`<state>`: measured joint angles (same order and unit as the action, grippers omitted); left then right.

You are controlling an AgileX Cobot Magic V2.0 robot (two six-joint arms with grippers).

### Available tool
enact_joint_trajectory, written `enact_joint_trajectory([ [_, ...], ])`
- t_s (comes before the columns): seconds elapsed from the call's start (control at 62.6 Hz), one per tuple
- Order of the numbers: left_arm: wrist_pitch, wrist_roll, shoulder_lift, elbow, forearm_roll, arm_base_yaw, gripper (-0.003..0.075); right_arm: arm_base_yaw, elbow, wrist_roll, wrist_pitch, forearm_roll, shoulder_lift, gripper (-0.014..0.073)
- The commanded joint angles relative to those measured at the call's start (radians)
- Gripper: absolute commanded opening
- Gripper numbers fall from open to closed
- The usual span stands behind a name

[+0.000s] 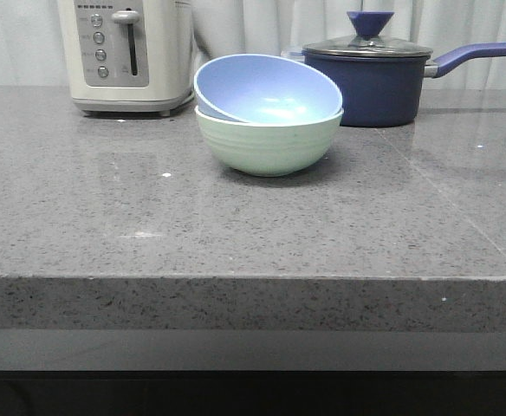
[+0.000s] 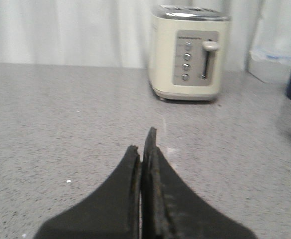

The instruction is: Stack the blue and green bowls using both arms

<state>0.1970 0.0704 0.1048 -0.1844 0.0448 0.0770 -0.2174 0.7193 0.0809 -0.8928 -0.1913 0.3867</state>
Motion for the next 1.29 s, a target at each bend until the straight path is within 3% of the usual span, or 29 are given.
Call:
enact_joint_trajectory([
  [0.0, -0.197, -0.002, -0.045, 0.065, -0.024, -0.029, -0.0020, 0.006, 0.021, 0.002, 0.075, 0.000, 0.007, -0.0054],
  [0.16, -0.338, 0.012, -0.086, 0.196, -0.026, -0.031, -0.0020, 0.006, 0.021, 0.002, 0.075, 0.000, 0.007, -0.0054],
  [0.416, -0.206, 0.013, -0.128, 0.194, -0.087, -0.031, -0.0020, 0.007, 0.021, 0.002, 0.073, 0.000, 0.007, -0.0054],
  [1.279, -0.222, 0.013, -0.126, 0.194, -0.085, -0.010, -0.0020, 0.007, 0.021, 0.002, 0.073, 0.000, 0.008, -0.0054],
])
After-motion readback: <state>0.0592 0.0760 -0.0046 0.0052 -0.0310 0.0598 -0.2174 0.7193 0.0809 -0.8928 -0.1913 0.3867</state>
